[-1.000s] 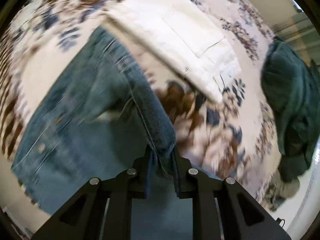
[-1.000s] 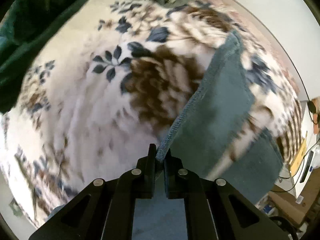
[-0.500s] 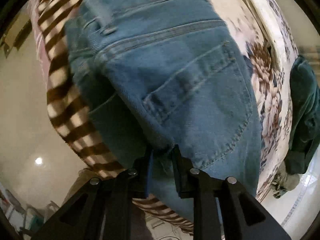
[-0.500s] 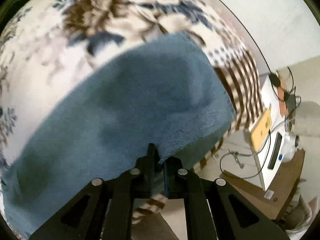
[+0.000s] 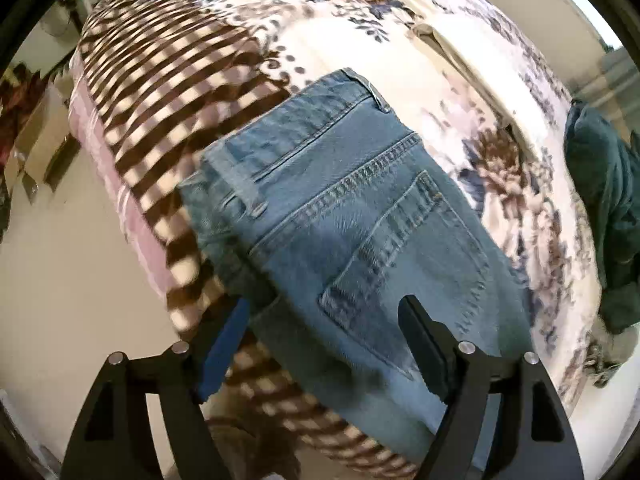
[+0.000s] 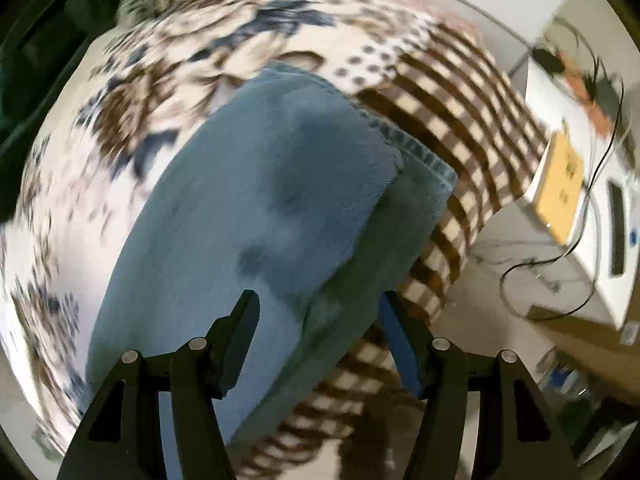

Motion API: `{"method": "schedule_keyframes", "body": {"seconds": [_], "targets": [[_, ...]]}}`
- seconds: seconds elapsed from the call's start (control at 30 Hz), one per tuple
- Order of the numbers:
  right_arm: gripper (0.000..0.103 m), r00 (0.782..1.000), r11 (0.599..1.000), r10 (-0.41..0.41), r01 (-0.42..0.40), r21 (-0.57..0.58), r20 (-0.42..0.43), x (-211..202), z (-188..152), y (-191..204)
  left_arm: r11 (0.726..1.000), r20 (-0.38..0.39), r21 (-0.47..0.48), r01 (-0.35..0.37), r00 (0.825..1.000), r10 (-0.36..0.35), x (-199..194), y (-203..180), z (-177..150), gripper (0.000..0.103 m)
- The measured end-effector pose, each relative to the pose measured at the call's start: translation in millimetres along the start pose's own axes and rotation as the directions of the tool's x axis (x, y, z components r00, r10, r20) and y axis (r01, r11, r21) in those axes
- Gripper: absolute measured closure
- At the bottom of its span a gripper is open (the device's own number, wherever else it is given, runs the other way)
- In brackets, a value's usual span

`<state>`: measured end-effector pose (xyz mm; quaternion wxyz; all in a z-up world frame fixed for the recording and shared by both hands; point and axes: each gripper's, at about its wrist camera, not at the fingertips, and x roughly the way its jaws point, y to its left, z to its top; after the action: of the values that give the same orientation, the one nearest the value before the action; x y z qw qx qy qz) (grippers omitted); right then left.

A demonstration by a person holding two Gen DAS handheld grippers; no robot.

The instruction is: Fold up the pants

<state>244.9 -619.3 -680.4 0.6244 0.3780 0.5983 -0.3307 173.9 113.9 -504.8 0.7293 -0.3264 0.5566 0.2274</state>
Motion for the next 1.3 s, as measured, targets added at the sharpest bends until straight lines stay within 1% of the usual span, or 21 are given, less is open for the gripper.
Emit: {"method": "schedule_keyframes", "body": {"seconds": [0.03,0.1,0.13,0.2,0.3,0.37,0.4,0.43,0.47,0.57,0.63,0.7,0.8,0.93,1.03,1.1,1.13,1.2,1.23,1.27,1.3], "targets": [[0.041,0.999,0.998,0.028,-0.027,0.053,-0.017,11.1,3.4,-7.1,1.0,-0.008,-0.011,-0.007,1.0,0.007,7.3,0.4,3.1,0.027],[0.09,0.995,0.99,0.096,-0.091,0.104,-0.041,29.1,9.4,-15.5,0.998,-0.033,-0.062,-0.004,0.999,0.001,24.3,3.9,7.3,0.027],[0.098,0.995,0.99,0.092,-0.087,0.107,-0.036,31.0,9.7,-15.1,0.997,-0.051,-0.083,-0.013,0.999,0.009,32.7,6.0,9.1,0.027],[0.099,0.996,0.993,0.09,-0.091,0.078,0.01,19.8,6.4,-12.7,0.994,-0.071,-0.109,-0.032,0.997,0.024,47.2,6.2,12.9,0.027],[0.099,0.995,0.997,0.074,-0.075,0.015,0.062,-4.9,-0.5,-13.4,0.992,-0.072,-0.119,-0.034,0.997,0.026,53.6,4.2,15.2,0.027],[0.099,0.998,0.999,-0.012,0.015,-0.045,0.066,-11.2,-5.5,-6.9,0.992,-0.065,-0.122,-0.019,0.998,0.011,55.5,4.8,17.4,0.028],[0.099,0.996,0.994,-0.067,0.071,-0.08,0.055,-8.3,-7.7,-3.6,0.992,-0.05,-0.124,-0.013,0.999,0.007,54.6,5.9,18.0,0.034],[0.099,0.994,0.988,-0.105,0.109,-0.107,0.037,-2.1,-10.1,-1.1,0.992,-0.02,-0.128,-0.004,1.0,0.001,52.9,7.7,19.8,0.063],[0.099,0.993,0.985,-0.118,0.121,-0.12,0.027,2.8,-11.6,-0.5,0.993,0.005,-0.122,-0.006,1.0,0.007,51.2,11.4,23.1,0.077],[0.099,0.994,0.988,-0.113,0.114,-0.103,0.009,8.3,-10.1,-2.6,0.987,0.034,-0.158,0.036,0.999,-0.031,50.9,22.1,26.5,0.089],[0.099,0.995,0.991,-0.101,0.101,-0.09,0.007,3.0,-8.7,-5.5,0.985,0.043,-0.164,0.058,0.998,-0.052,46.0,25.4,24.8,0.091],[0.099,0.995,0.99,-0.103,0.104,-0.094,0.013,-2.3,-9.5,-7.5,0.989,0.054,-0.131,0.068,0.997,-0.061,33.0,25.5,20.7,0.093],[0.099,0.986,0.977,-0.167,0.168,-0.132,0.024,-2.8,-14.5,-5.6,0.99,0.046,-0.115,0.077,0.996,-0.072,24.8,30.8,21.4,0.093],[0.099,0.98,0.977,-0.196,0.194,-0.092,-0.023,10.4,-16.9,-11.8,0.987,0.006,-0.149,0.065,0.998,-0.065,35.2,45.4,19.5,0.093],[0.097,0.974,0.972,-0.217,0.21,-0.102,-0.059,24.3,-14.9,-13.3,0.986,-0.01,-0.156,0.066,0.998,-0.069,42.0,51.0,13.5,0.092],[0.086,0.969,0.972,-0.212,0.195,-0.128,-0.128,38.5,-14.0,-14.9,0.986,-0.018,-0.151,0.066,0.997,-0.07,42.9,51.3,12.4,0.09],[0.078,0.959,0.97,-0.222,0.199,-0.141,-0.173,41.8,-14.5,-17.3,0.983,-0.025,-0.168,0.078,0.996,-0.084,41.8,53.9,12.8,0.089],[0.067,0.966,0.976,-0.185,0.16,-0.145,-0.182,34.9,-14.9,-21.1,0.974,-0.051,-0.205,0.097,0.993,-0.109,37.9,57.6,13.9,0.087],[0.056,0.974,0.979,-0.154,0.128,-0.156,-0.168,24.1,-16.7,-21.1,0.974,-0.061,-0.207,0.096,0.992,-0.111,34.0,56.8,13.8,0.086],[0.049,0.979,0.982,-0.129,0.104,-0.161,-0.157,17.1,-17.5,-21.4,0.976,-0.069,-0.201,0.082,0.993,-0.097,27.9,54.6,12.9,0.082],[0.048,0.986,0.984,-0.086,0.063,-0.164,-0.14,6.9,-18.8,-22.2,0.98,-0.069,-0.187,0.071,0.994,-0.085,20.8,51.8,11.1,0.079]]}}
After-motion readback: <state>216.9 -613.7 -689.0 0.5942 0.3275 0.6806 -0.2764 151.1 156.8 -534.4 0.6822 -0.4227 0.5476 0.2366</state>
